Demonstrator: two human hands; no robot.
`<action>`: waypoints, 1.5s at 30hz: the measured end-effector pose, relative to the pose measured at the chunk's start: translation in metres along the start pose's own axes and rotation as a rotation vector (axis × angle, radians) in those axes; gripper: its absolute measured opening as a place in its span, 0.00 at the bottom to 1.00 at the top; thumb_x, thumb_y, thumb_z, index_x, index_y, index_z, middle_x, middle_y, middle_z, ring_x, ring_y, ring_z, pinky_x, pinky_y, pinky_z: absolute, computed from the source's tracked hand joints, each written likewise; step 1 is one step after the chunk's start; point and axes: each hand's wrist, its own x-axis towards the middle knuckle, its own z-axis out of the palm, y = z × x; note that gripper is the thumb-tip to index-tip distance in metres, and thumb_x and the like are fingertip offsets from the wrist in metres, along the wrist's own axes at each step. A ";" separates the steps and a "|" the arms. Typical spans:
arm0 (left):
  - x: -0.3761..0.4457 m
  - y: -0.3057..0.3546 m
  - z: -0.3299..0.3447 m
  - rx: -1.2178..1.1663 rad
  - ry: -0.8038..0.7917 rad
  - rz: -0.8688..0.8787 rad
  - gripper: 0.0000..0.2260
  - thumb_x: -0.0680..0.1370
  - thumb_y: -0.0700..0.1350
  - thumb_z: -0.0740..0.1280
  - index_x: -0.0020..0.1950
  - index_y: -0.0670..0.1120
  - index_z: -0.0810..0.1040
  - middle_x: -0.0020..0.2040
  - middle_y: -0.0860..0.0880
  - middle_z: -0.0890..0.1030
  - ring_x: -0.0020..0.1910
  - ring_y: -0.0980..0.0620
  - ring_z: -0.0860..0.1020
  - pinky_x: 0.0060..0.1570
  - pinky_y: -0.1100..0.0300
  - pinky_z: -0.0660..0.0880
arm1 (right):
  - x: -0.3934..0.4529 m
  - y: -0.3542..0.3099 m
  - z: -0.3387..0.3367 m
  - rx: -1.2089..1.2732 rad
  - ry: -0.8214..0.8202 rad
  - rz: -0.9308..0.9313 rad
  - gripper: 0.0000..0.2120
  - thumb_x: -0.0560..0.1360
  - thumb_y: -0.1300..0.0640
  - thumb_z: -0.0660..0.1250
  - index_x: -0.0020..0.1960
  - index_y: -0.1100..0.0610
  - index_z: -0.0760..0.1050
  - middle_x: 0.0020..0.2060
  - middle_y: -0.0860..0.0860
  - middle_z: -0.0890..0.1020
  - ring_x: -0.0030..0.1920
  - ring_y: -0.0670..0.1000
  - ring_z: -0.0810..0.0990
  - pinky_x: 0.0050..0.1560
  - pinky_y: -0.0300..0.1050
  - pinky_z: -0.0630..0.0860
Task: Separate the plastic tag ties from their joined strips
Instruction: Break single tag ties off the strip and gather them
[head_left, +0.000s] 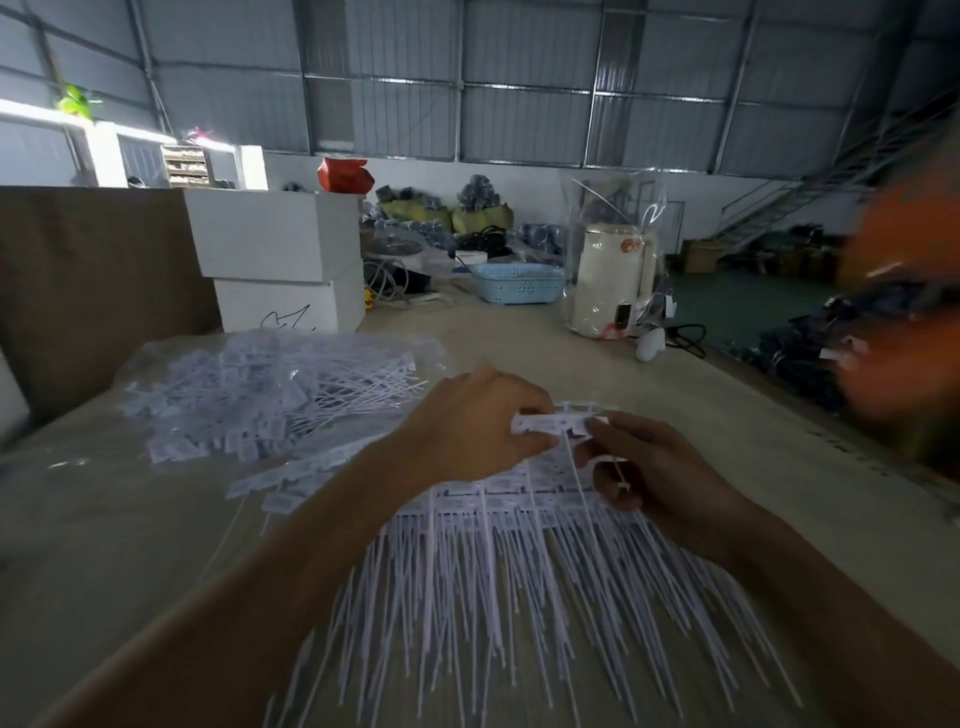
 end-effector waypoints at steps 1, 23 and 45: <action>0.005 0.000 -0.003 -0.036 -0.026 -0.010 0.10 0.77 0.59 0.68 0.54 0.57 0.82 0.47 0.58 0.83 0.47 0.55 0.79 0.45 0.57 0.76 | 0.000 0.000 -0.001 0.014 -0.002 -0.024 0.14 0.81 0.55 0.64 0.56 0.65 0.78 0.39 0.59 0.79 0.27 0.49 0.70 0.24 0.39 0.62; 0.014 -0.023 -0.081 -0.050 0.156 0.044 0.09 0.76 0.55 0.71 0.50 0.52 0.84 0.37 0.54 0.82 0.32 0.55 0.77 0.33 0.57 0.75 | 0.062 -0.092 0.008 -0.259 -0.331 -0.243 0.08 0.78 0.54 0.67 0.51 0.59 0.80 0.39 0.55 0.81 0.33 0.50 0.77 0.28 0.42 0.75; -0.011 0.007 -0.142 0.252 0.655 0.123 0.13 0.72 0.55 0.71 0.55 0.54 0.83 0.49 0.58 0.84 0.46 0.55 0.80 0.51 0.56 0.75 | 0.030 -0.142 0.053 -0.363 -0.158 -0.699 0.05 0.76 0.56 0.67 0.45 0.52 0.82 0.36 0.55 0.82 0.33 0.53 0.81 0.34 0.44 0.79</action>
